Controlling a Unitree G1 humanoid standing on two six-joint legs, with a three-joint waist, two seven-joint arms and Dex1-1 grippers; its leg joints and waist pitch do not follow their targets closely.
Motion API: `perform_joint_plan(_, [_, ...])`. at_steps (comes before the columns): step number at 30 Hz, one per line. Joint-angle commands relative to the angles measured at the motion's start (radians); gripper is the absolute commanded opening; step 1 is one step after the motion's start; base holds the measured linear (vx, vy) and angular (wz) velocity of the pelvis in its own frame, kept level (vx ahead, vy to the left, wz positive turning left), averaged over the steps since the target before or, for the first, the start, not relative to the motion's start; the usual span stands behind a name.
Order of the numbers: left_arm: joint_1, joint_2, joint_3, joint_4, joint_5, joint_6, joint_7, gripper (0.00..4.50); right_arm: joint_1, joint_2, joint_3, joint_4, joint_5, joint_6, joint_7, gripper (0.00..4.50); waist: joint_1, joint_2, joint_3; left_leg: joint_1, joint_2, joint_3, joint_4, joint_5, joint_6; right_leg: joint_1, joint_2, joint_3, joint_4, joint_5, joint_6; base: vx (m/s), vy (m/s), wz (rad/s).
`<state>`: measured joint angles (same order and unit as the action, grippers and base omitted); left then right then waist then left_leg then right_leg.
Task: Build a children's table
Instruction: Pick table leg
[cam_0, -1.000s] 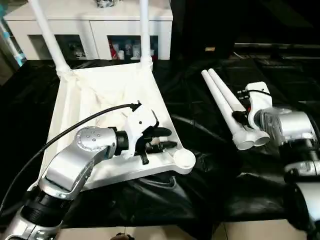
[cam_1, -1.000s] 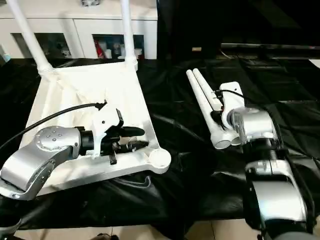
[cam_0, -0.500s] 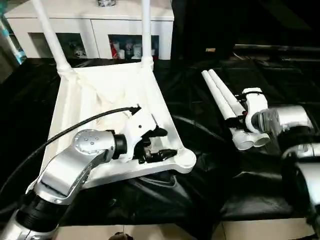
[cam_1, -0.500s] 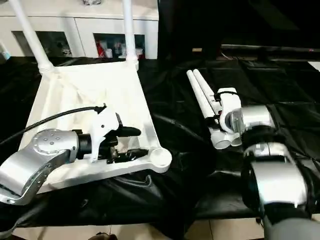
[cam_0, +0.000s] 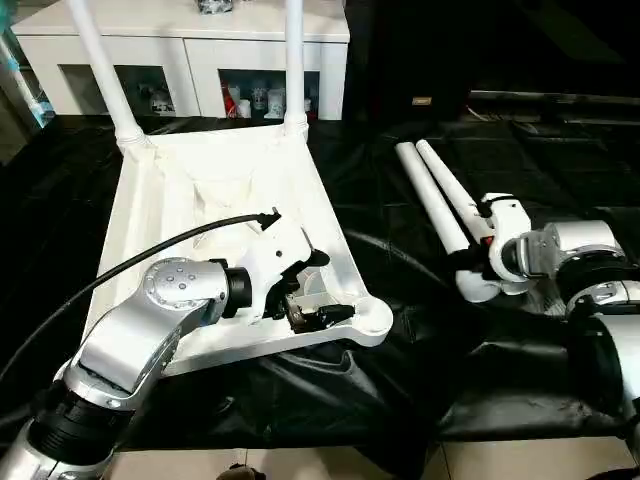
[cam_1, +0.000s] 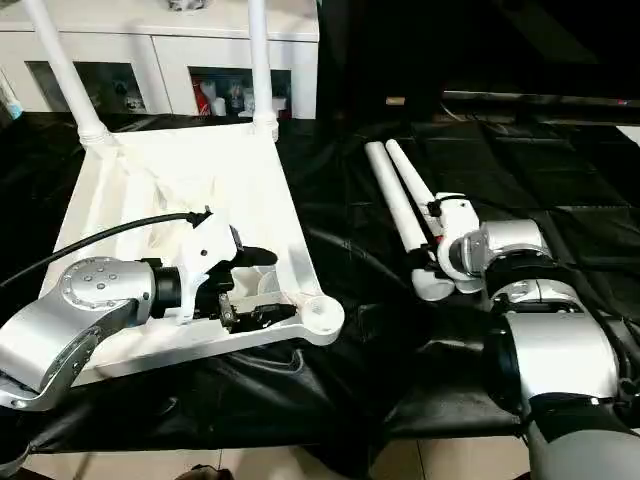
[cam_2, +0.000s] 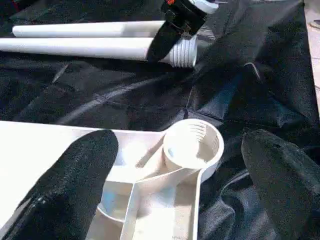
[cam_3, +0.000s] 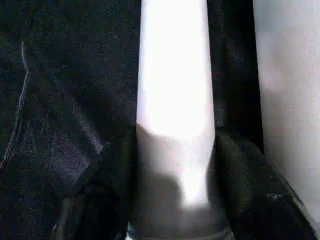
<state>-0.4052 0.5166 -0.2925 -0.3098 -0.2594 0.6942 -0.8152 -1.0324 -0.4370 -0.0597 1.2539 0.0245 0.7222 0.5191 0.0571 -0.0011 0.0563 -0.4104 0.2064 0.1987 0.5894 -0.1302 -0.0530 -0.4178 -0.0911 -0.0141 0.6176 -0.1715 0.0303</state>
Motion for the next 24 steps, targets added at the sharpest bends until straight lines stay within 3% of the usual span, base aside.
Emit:
perform_joint_plan(1, [-0.002, 0.008, -0.015, -0.019, 0.007, 0.006, 0.006, 4.50, -0.015, -0.009, -0.005, 0.021, -0.011, -0.007, -0.005, 2.01, 0.001, -0.014, -0.071, 0.034, 0.005, -0.003, -0.054, -0.343, -0.060, 0.027, -0.016, 0.004, -0.074, -0.332, -0.177, 0.000, 0.000, 0.00])
perform_joint_plan(6, [-0.006, 0.006, -0.017, -0.012, 0.013, 0.007, 0.008, 4.50, -0.013, -0.007, -0.039, 0.034, 0.014, -0.017, -0.027, 1.96, 0.000, -0.013, -0.070, 0.036, 0.004, -0.004, -0.054, -0.362, -0.065, 0.025, -0.015, 0.004, -0.076, -0.346, -0.173, 0.000, 0.000, 0.00])
perform_joint_plan(11, [-0.034, -0.041, 0.013, 0.049, 0.051, -0.034, 0.084, 4.50, -0.021, 0.004, -0.123, 0.017, 0.096, -0.052, -0.025, 1.95, -0.001, -0.009, -0.072, 0.036, 0.002, -0.006, -0.053, -0.381, -0.065, 0.026, -0.015, 0.003, -0.078, -0.346, -0.164, 0.000, 0.000, 0.00])
perform_joint_plan(12, [-0.041, -0.056, 0.026, 0.070, 0.055, -0.040, 0.106, 4.50, -0.022, 0.008, -0.144, 0.009, 0.117, -0.059, -0.013, 1.95, 0.000, -0.001, -0.072, 0.036, 0.002, -0.006, -0.054, -0.383, -0.065, 0.026, -0.013, 0.003, -0.079, -0.337, -0.165, 0.000, 0.000, 0.00])
perform_joint_plan(15, [-0.080, -0.134, 0.086, 0.147, 0.049, -0.067, 0.194, 4.50, 0.001, 0.022, -0.230, -0.044, 0.207, -0.095, 0.025, 1.95, 0.004, 0.000, -0.075, 0.037, 0.001, -0.007, -0.052, -0.385, -0.058, 0.029, -0.014, 0.002, -0.077, -0.311, -0.175, 0.000, 0.000, 0.00])
perform_joint_plan(19, [-0.132, -0.242, 0.184, 0.225, -0.010, -0.075, 0.287, 4.50, 0.084, 0.064, -0.297, -0.185, 0.301, -0.146, 0.127, 1.95, 0.007, -0.003, -0.079, 0.031, 0.000, -0.007, -0.053, -0.337, -0.036, 0.038, -0.014, -0.001, -0.073, -0.255, -0.193, 0.000, 0.000, 0.00])
perform_joint_plan(22, [-0.168, -0.361, 0.273, 0.289, -0.142, -0.001, 0.310, 4.50, 0.254, 0.148, -0.282, -0.450, 0.386, -0.199, 0.294, 1.94, 0.021, 0.005, -0.082, 0.033, 0.002, -0.004, -0.051, -0.299, -0.006, 0.041, -0.016, 0.001, -0.074, -0.188, -0.206, 0.000, 0.000, 0.00])
perform_joint_plan(24, [-0.174, -0.379, 0.284, 0.301, -0.164, 0.009, 0.309, 4.50, 0.281, 0.161, -0.277, -0.495, 0.403, -0.203, 0.320, 1.93, 0.023, -0.002, -0.087, 0.028, 0.003, -0.007, -0.053, -0.261, 0.012, 0.048, -0.015, -0.002, -0.066, -0.145, -0.229, 0.000, 0.000, 0.00])
